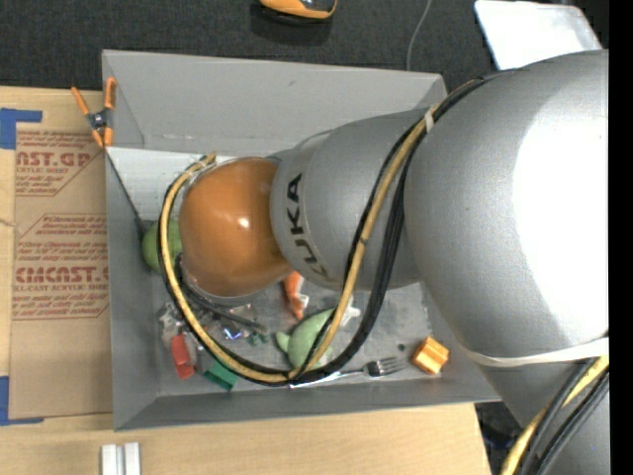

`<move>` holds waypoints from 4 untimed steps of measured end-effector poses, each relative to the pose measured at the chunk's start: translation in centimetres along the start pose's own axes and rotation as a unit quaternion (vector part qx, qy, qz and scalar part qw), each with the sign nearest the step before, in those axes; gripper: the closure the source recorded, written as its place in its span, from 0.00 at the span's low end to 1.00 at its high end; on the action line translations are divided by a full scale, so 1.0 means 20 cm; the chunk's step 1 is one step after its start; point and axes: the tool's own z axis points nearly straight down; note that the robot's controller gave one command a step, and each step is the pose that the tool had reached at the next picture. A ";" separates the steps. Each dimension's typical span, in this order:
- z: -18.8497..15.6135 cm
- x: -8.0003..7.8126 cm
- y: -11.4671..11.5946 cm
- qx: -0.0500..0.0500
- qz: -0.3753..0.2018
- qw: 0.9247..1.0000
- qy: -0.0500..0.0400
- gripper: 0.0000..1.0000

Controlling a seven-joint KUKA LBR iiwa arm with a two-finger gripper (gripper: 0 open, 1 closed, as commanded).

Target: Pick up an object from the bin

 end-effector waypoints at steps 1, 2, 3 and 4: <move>0.01 0.01 0.00 -0.001 0.000 1.000 0.003 1.00; 0.00 0.00 0.01 -0.001 0.000 1.000 0.000 1.00; -0.03 0.01 0.01 -0.002 0.000 1.000 0.002 1.00; -0.10 0.00 0.01 -0.002 0.000 1.000 0.000 1.00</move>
Offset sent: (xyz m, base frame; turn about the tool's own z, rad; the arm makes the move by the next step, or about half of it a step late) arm -0.0006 -0.0002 0.0002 -0.0001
